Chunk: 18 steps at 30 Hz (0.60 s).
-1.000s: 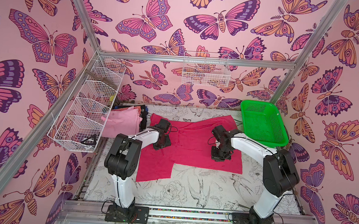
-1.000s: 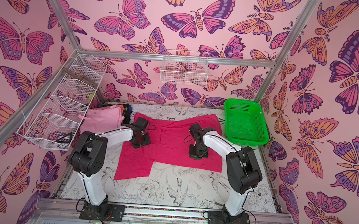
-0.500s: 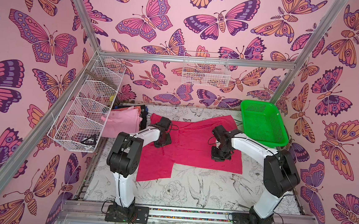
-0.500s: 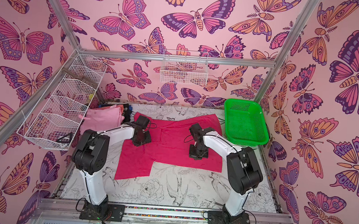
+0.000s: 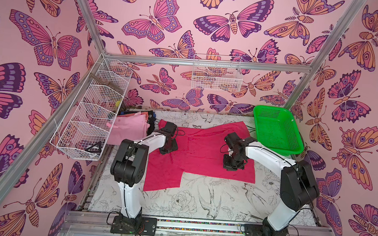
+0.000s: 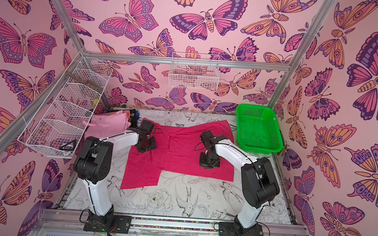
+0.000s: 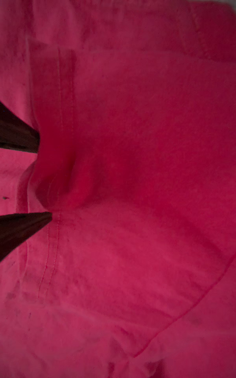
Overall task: Fold and stack t-shirts
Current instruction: Flatten out the T-shirt at the center of the board.
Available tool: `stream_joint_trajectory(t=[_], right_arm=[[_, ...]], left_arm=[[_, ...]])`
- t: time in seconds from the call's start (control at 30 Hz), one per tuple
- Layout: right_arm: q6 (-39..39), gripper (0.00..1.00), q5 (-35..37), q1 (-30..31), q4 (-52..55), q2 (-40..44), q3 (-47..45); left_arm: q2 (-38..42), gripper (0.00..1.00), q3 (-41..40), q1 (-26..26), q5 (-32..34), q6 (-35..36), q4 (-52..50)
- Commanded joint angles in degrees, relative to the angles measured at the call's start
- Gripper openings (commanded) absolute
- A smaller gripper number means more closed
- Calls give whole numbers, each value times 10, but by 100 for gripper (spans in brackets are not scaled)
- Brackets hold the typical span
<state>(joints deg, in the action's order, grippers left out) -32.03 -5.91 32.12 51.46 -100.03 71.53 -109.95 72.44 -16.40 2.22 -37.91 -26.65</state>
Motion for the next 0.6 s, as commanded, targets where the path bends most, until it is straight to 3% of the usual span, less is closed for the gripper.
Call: stream_joint_trajectory(t=[0.0, 0.27, 0.5, 0.57], right_arm=[[-10, 0, -4, 6, 4, -13, 18], [-5, 0, -6, 7, 9, -20, 35], [6, 0, -4, 6, 21, -34, 61], [5, 0, -7, 6, 20, -35, 66]], left_arm=[[16, 51, 3, 4, 7, 9, -11], [11, 50, 7, 8, 7, 11, -11], [-10, 14, 26, 17, -4, 14, -22], [-14, 10, 29, 17, -4, 13, -25]])
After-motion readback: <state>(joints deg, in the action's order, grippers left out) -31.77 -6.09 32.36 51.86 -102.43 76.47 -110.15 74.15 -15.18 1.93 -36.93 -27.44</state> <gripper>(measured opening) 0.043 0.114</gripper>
